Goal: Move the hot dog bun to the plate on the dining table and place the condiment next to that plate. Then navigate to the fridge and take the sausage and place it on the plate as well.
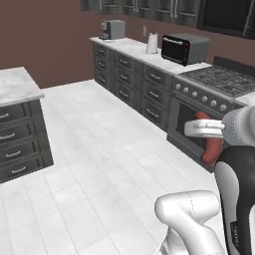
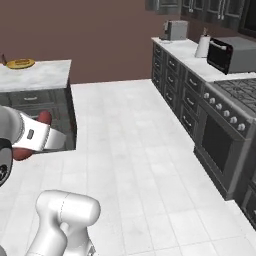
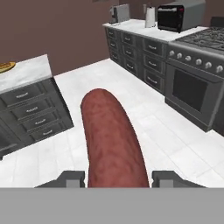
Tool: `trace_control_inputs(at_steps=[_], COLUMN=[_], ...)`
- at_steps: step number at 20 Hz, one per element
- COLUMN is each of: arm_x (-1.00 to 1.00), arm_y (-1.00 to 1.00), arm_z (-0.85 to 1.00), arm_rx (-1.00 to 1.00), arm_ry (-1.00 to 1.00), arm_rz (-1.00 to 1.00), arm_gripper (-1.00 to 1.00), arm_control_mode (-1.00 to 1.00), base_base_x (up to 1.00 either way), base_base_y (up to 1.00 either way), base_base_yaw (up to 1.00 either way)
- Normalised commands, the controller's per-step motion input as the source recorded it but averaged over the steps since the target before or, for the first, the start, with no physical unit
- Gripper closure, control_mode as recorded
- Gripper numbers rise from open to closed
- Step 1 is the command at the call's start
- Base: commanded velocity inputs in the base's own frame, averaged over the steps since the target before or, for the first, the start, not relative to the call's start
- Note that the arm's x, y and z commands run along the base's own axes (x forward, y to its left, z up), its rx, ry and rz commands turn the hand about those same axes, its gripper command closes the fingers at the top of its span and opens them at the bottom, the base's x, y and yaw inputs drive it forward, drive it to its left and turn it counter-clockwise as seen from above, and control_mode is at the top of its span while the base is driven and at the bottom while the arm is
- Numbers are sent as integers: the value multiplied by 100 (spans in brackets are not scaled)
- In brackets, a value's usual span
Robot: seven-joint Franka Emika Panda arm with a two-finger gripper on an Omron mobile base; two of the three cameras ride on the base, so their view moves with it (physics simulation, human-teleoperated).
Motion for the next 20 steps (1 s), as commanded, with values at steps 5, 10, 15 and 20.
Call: trace_control_inputs(at_steps=[5, 10, 15, 20], arm_x=[0, 0, 0, 0], arm_y=[0, 0, 0, 0], arm_z=[0, 0, 0, 0], arm_rx=[0, 0, 0, 0], arm_ry=[0, 0, 0, 0], arm_rz=[0, 0, 0, 0], arm_gripper=[100, 100, 100, 100], arm_control_mode=[100, 100, 100, 100], base_base_x=[100, 100, 100, 100], base_base_y=[0, -5, -25, -45], base_base_yaw=[20, 21, 22, 23])
